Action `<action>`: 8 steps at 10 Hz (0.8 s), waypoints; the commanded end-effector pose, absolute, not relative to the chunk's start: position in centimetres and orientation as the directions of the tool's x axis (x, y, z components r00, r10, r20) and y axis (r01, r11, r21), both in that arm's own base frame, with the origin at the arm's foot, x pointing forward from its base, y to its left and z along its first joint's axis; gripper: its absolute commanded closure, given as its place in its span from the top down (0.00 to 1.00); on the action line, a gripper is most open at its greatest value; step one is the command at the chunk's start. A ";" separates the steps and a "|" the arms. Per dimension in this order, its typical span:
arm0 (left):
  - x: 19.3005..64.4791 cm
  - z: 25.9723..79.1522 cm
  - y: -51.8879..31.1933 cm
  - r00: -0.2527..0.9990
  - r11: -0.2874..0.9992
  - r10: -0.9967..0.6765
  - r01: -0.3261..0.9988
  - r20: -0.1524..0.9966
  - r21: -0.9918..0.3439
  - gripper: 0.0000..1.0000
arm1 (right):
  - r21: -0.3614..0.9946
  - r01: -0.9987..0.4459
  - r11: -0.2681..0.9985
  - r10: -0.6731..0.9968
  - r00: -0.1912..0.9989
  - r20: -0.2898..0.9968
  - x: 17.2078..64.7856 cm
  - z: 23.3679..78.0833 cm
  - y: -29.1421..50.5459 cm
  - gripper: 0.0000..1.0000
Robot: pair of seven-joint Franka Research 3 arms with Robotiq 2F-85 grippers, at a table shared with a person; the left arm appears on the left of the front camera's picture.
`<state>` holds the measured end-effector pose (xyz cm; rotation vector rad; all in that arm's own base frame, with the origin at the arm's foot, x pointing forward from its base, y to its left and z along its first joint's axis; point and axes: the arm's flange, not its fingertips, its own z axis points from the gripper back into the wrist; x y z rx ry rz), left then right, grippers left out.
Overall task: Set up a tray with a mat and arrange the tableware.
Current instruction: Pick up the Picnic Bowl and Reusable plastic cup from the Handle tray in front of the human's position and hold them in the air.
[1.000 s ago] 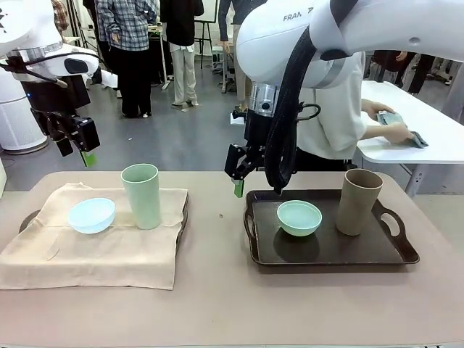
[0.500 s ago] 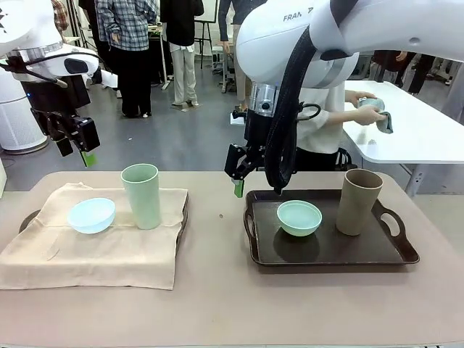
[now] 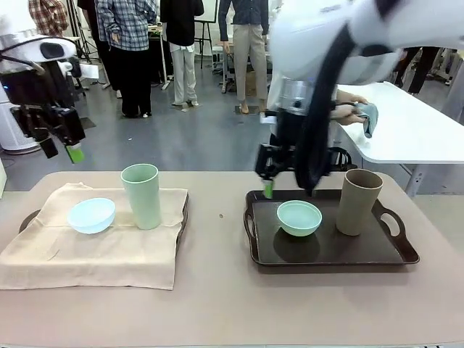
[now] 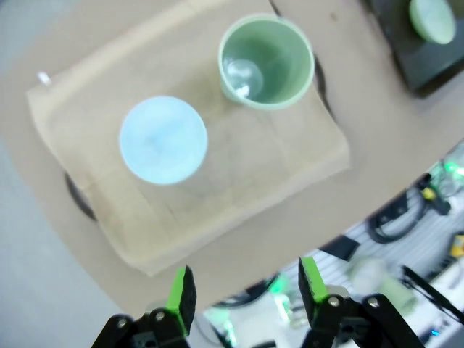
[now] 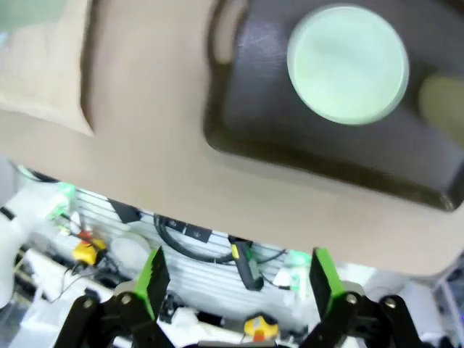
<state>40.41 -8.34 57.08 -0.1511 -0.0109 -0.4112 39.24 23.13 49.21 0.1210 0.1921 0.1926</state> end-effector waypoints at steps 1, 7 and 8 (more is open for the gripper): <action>40.0 57.4 -5.9 0.951 0.928 -0.306 0.306 0.032 -0.215 0.75 | 0.219 -0.050 0.974 0.089 0.981 -0.172 34.7 48.3 16.8 1.00; 41.2 56.1 0.3 0.948 0.784 -0.275 0.317 0.158 -0.534 1.00 | 0.586 -0.093 0.805 -0.024 0.982 0.189 28.0 49.1 -1.8 1.00; 41.2 55.9 1.0 0.948 0.742 -0.267 0.318 0.174 -0.590 1.00 | 0.630 -0.098 0.770 -0.066 0.971 0.231 27.1 49.1 -4.4 1.00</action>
